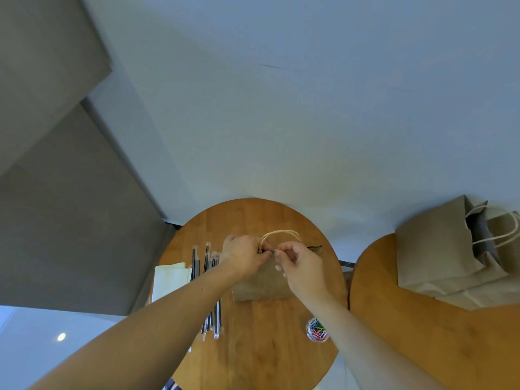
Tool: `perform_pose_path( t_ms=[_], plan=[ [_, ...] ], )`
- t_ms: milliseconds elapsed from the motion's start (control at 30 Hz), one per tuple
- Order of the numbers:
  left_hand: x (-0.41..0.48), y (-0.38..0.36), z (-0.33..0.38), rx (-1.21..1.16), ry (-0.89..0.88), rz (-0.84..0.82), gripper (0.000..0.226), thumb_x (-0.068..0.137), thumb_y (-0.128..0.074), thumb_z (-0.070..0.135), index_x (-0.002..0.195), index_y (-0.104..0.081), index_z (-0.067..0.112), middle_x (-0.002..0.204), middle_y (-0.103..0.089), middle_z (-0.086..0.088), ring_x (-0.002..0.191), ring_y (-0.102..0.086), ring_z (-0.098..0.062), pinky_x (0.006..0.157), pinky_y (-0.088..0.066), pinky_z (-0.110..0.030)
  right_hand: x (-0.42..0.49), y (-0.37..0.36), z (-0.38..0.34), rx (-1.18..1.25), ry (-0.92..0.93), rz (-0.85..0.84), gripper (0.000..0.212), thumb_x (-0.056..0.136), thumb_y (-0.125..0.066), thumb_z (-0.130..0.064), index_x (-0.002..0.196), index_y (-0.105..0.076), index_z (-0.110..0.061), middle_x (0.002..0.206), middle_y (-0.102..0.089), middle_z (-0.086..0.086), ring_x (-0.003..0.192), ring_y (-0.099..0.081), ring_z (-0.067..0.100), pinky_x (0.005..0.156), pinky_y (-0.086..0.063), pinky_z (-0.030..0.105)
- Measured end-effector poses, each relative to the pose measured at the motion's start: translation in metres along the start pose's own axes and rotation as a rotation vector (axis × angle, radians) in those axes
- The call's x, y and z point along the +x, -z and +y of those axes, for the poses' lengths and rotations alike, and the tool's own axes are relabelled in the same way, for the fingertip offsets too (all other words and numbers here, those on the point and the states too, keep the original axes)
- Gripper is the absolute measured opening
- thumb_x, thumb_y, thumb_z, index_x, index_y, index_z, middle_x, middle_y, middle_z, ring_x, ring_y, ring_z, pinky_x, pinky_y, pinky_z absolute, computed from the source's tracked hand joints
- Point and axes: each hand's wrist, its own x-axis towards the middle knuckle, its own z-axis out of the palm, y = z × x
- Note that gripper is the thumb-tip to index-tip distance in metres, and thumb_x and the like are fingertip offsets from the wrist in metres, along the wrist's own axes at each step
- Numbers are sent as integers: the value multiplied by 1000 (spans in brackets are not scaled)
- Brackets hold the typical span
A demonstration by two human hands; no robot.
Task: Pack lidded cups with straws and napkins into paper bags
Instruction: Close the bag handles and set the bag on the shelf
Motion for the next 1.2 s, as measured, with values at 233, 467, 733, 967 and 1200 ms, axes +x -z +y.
perform_pose_path(
  t_ms=[233,467,733,967,1200],
  plan=[
    [6,-4,-4,-2,-29,43,38,96,-55,38,60,-44,42,56,-43,23,56,-39,7,89,-41,-35,4,4,-8,-479,226,1,26,98,-57,-23,122,-68,-20,112,-64,-4,97,-63,15,81,-49,23],
    [8,-10,-7,8,-45,75,27,96,-53,38,69,-57,37,65,-59,17,63,-49,-1,102,-36,-37,19,13,-8,-625,201,-46,10,94,-63,-26,97,-67,-18,91,-66,-3,81,-63,16,68,-47,26],
    [10,-15,-10,-5,-56,58,22,98,-48,36,94,-69,38,81,-72,11,80,-62,-8,108,-25,-35,27,3,-8,-604,280,-52,15,96,-61,-24,107,-69,-21,99,-69,-5,90,-64,14,75,-54,30],
    [13,-16,-11,-17,-61,55,21,98,-50,37,94,-70,36,74,-66,13,72,-55,-5,107,-24,-34,27,5,-4,-521,241,33,21,91,-68,-32,111,-70,-27,98,-73,-13,88,-68,6,72,-49,19],
    [12,-15,-12,-9,-75,65,33,97,-52,34,64,-51,37,53,-46,16,59,-44,-1,106,-23,-34,30,12,-4,-438,405,-53,16,90,-69,-20,103,-75,-28,95,-74,-15,84,-68,5,75,-55,25]
  ],
)
